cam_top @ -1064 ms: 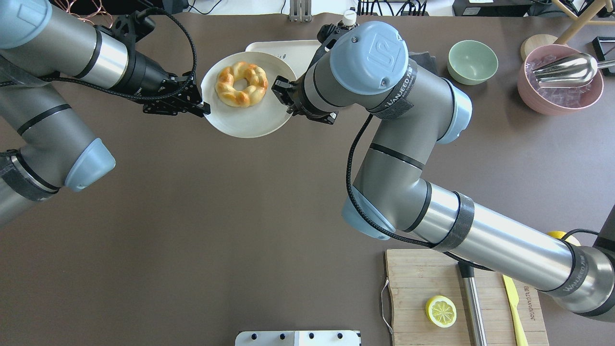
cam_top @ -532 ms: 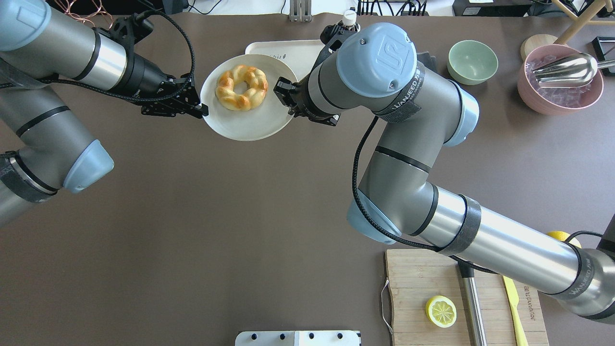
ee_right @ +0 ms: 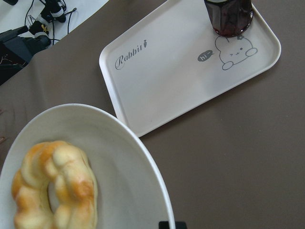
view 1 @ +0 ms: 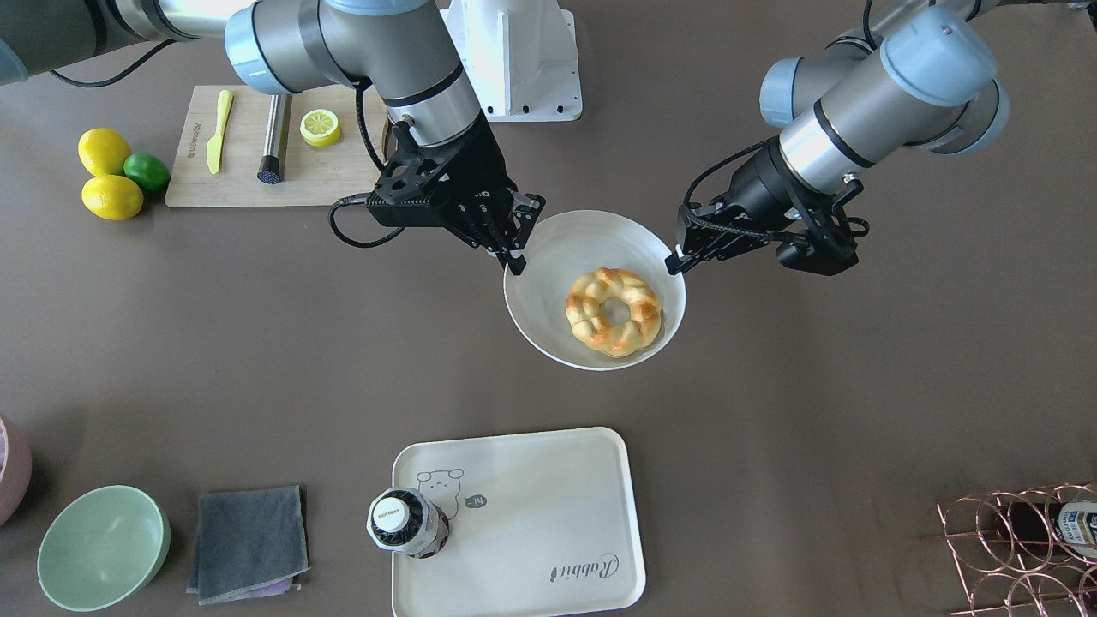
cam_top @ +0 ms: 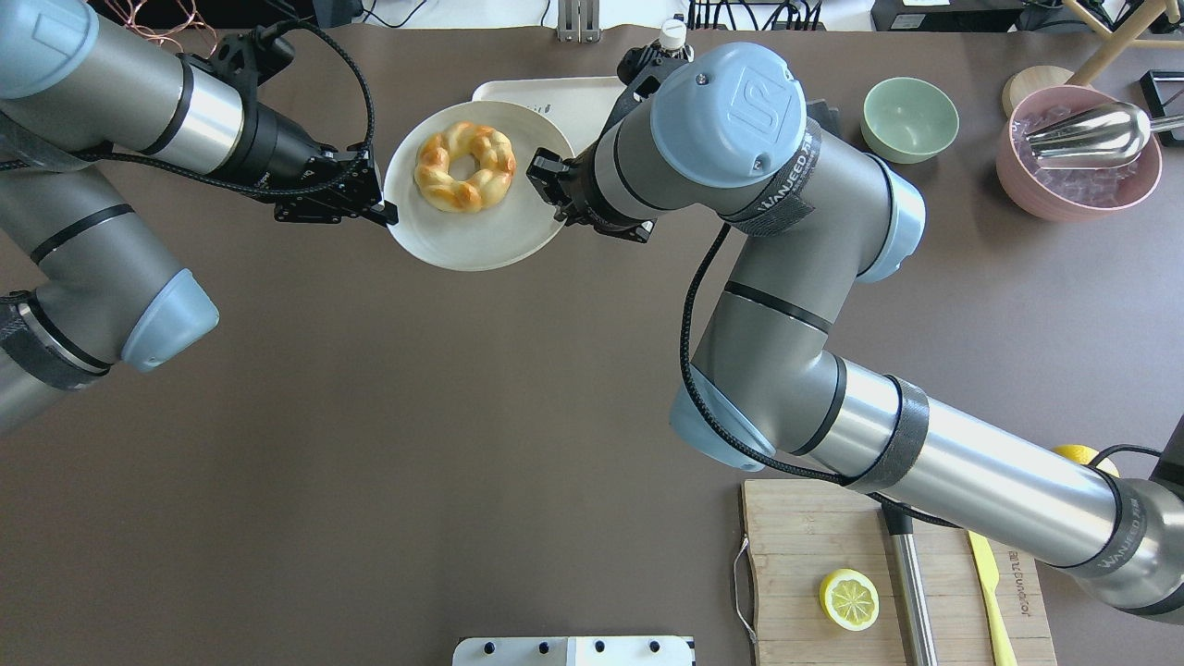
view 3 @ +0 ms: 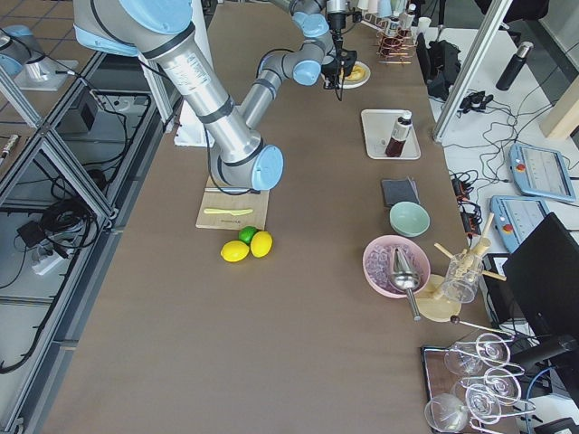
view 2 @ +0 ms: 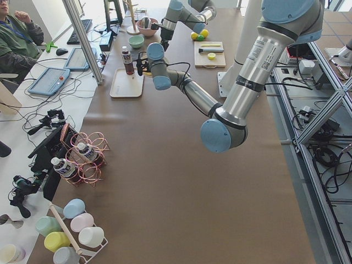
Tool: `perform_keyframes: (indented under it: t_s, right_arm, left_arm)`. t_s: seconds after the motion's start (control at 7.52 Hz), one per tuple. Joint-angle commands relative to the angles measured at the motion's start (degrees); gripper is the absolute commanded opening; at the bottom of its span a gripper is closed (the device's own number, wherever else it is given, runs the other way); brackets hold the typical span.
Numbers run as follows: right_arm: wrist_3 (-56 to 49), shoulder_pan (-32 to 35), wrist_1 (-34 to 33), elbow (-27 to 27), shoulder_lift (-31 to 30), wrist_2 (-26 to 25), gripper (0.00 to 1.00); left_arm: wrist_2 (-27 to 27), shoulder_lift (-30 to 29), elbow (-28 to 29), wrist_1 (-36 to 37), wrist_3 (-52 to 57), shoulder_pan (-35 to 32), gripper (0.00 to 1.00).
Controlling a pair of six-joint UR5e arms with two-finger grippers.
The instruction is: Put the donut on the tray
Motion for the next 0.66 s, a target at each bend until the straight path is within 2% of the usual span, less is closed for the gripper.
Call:
perform_keyframes:
  t_s: [0.0,0.13,0.53]
  right_arm:
    - [-0.1,-0.1,0.0,0.7,-0.1,-0.2,0.70]
    - [-0.1,-0.2,0.0,1.3,0.0,-0.5,1.00]
    - [-0.2,0.6,-0.3,3.4,-0.3,1.4,1.00]
  left_arm:
    - [0.1,-0.1,0.0,0.2,-0.1,-0.1,0.00]
    - [0.7,-0.1,0.0,0.4,-0.1,-0.3,0.00]
    - [1.4,0.9,0.3,0.7,0.0,-1.5,0.00]
